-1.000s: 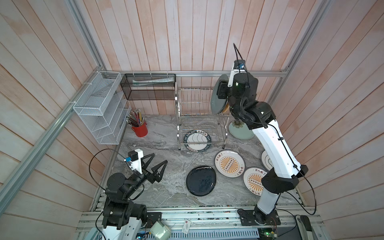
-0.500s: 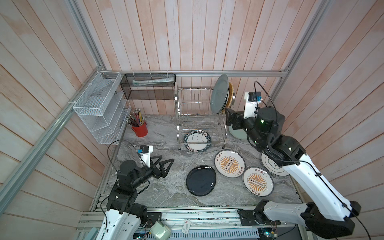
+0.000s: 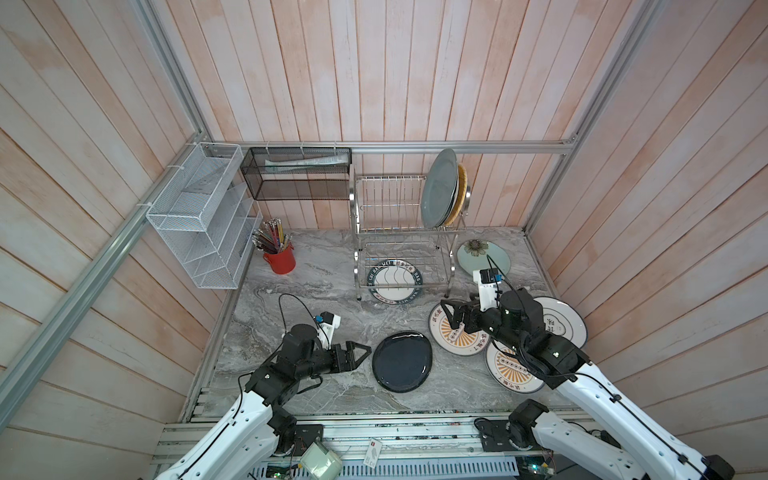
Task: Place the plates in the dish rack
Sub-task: 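Move both grippers to opposite edges of the dark navy plate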
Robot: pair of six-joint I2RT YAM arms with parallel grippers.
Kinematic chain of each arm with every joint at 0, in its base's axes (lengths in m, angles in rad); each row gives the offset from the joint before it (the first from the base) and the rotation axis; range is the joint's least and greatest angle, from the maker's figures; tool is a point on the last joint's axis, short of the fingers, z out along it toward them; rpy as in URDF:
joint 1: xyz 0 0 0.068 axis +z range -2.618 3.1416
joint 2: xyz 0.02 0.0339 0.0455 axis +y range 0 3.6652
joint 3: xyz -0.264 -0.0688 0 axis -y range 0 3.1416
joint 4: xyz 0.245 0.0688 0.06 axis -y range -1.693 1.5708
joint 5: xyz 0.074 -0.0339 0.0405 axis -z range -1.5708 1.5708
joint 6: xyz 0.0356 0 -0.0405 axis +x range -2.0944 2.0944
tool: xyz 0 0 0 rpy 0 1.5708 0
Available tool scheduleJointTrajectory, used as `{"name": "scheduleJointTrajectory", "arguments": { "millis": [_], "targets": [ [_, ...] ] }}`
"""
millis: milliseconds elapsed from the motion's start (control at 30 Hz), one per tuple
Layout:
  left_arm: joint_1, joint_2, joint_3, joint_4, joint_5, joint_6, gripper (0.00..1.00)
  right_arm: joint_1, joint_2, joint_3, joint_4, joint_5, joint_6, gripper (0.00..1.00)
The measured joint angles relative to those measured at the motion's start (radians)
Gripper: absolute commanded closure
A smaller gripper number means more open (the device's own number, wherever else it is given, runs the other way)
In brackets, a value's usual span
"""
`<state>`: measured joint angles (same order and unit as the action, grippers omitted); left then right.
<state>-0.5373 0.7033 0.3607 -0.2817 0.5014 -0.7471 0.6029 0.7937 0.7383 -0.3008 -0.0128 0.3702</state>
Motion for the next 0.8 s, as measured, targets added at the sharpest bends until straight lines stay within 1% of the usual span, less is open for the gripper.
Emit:
{"name": "scheduleJointTrajectory", "arguments": {
  "millis": [100,300,467,633,800],
  "targets": [
    [-0.056,0.069,-0.029,0.050,-0.014,-0.027,0.08,-0.046,-0.010,-0.084,0.040,-0.116,0.031,0.02],
    [-0.068,0.191,-0.066,0.155,-0.016,-0.049,0.15,-0.099,-0.026,-0.186,0.139,-0.276,0.084,0.02],
    [-0.068,0.304,-0.071,0.238,-0.006,-0.043,0.20,-0.103,-0.042,-0.267,0.194,-0.356,0.116,0.02],
    [-0.068,0.402,-0.071,0.306,-0.004,-0.039,0.23,-0.112,-0.054,-0.286,0.219,-0.406,0.135,0.02],
    [-0.068,0.510,-0.064,0.385,0.018,-0.026,0.34,-0.117,-0.057,-0.330,0.284,-0.464,0.182,0.02]
  ]
}}
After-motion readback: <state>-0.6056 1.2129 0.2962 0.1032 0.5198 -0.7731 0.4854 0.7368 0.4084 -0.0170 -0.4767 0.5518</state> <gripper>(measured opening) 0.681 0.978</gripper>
